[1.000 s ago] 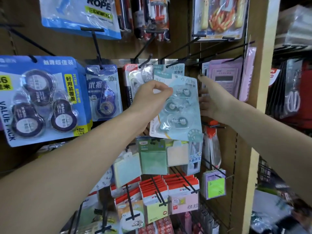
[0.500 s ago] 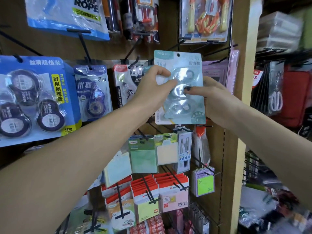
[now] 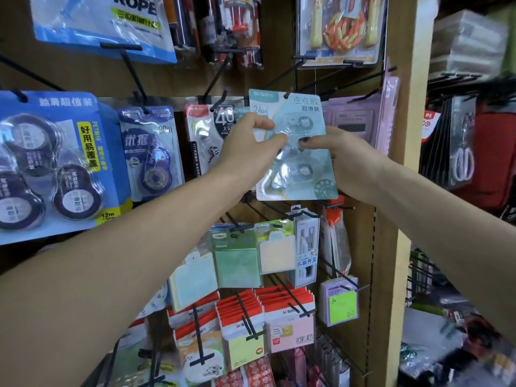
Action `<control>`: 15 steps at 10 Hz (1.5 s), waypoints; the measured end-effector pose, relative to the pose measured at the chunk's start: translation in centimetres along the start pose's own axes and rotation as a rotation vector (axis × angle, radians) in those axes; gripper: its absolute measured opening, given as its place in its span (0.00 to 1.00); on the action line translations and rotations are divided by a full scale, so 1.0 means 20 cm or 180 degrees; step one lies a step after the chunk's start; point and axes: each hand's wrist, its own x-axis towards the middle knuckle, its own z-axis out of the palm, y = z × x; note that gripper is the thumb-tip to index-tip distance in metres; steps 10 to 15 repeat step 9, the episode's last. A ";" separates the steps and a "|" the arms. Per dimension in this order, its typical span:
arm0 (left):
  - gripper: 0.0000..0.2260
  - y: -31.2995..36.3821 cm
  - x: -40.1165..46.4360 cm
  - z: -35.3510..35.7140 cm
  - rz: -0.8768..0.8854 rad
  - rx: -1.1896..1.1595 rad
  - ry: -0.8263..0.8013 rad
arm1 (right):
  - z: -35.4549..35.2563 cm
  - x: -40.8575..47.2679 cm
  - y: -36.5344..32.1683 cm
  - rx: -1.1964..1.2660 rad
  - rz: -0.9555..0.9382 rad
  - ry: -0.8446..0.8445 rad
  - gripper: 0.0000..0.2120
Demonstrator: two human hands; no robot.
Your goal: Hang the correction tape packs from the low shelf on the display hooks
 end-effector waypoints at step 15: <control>0.25 -0.20 0.11 -0.03 -0.0800 0.0629 -0.0625 | 0.16 0.56 0.27 -0.2535 0.0184 0.1060 0.38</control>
